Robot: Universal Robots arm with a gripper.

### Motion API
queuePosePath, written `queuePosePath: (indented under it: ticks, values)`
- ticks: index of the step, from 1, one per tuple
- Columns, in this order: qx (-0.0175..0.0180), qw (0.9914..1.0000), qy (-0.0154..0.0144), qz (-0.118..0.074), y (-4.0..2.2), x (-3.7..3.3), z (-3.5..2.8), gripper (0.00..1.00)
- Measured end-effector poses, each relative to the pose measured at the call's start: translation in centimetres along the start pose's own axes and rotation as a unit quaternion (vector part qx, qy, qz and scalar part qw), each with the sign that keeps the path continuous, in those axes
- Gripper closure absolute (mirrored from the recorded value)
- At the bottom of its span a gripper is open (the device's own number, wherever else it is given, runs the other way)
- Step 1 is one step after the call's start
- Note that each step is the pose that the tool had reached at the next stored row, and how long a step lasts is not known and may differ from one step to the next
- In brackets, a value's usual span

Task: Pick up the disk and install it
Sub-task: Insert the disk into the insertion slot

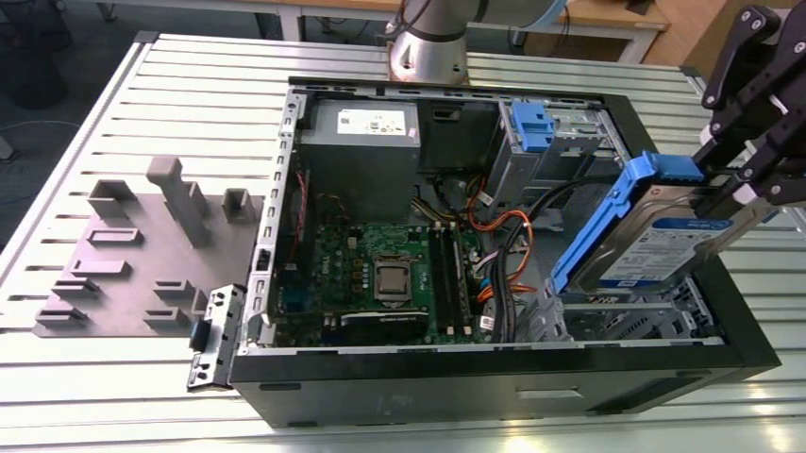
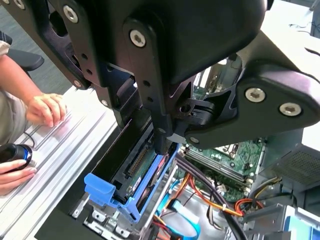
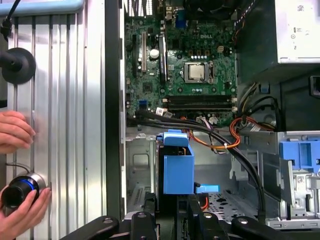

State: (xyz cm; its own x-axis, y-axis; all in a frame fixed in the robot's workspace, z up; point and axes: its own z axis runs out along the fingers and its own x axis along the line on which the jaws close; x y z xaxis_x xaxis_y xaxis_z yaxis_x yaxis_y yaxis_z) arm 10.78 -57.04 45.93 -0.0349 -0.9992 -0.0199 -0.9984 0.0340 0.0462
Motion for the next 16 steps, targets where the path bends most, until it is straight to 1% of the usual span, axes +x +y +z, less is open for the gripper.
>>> queuePosePath:
  ticks: [3,4,8,13,16]
  values:
    - [0.0000,1.00000,0.0001,0.000,-0.49,-0.01,0.14,0.65]
    - [0.0000,1.00000,0.0001,0.000,-0.54,-0.02,0.17,0.65]
    - [0.0000,1.00000,0.0000,0.000,-0.65,-0.02,0.41,0.65]
    - [0.0000,1.00000,0.0000,0.000,-0.66,-0.02,0.45,0.65]
    - [0.0000,1.00000,0.0000,0.000,-0.67,-0.01,0.75,0.65]
